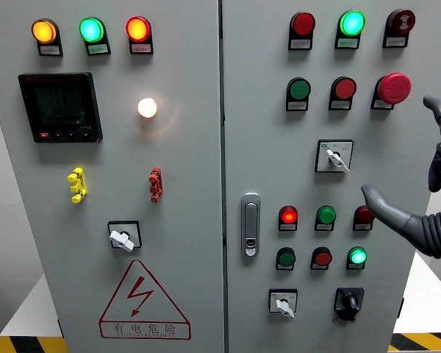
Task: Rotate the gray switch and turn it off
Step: 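Raise the right hand toward the white rotary switch on the door panel, then move the right hand forward and close fingers around the white switch handle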
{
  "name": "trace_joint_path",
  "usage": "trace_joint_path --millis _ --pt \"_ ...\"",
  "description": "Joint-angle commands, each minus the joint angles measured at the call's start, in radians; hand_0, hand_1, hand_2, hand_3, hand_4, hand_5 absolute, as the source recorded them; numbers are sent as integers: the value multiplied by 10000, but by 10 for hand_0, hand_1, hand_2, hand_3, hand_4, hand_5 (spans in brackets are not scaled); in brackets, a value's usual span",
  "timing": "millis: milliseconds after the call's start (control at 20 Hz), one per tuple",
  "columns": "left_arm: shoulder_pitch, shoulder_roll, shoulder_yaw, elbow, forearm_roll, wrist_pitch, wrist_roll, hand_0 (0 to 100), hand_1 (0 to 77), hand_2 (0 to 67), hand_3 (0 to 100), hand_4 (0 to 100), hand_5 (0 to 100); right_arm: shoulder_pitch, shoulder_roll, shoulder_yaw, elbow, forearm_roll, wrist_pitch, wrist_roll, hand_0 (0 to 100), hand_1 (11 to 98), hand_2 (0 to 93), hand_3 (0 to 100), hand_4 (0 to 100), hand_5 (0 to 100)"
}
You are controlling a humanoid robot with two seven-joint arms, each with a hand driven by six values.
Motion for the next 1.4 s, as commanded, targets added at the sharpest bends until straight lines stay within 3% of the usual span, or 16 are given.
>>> trace_joint_path --millis 0,100,150,300,350,400,750,1350 --pt "0 0 0 0 0 0 0 340 0 123 223 119 122 31 0 -4 -62 0 0 -17 0 386 117 928 1000 954" --pt "0 0 0 0 0 0 0 340 0 123 222 119 122 31 0 -34 -93 16 0 -47 0 386 125 927 1000 955" --pt "0 0 0 0 0 0 0 340 0 123 223 119 122 31 0 -35 -124 61 15 -169 0 386 176 927 1000 955" --pt "0 0 0 0 0 0 0 339 0 123 223 119 122 153 0 -96 -292 781 61 -874 0 384 247 927 1000 952" --pt "0 0 0 0 0 0 0 339 0 123 223 119 122 199 0 -126 -323 874 91 -1043 0 383 309 926 1000 953" --pt "0 0 0 0 0 0 0 339 0 123 223 119 122 200 0 -157 -384 875 92 -1105 0 383 313 926 1000 953" --pt "0 0 0 0 0 0 0 338 0 123 222 119 122 506 0 -586 -967 951 76 -1473 0 384 533 924 1000 955" --pt "0 0 0 0 0 0 0 339 0 123 222 120 122 1027 0 -802 -1933 951 76 -1505 0 376 586 922 1000 955"
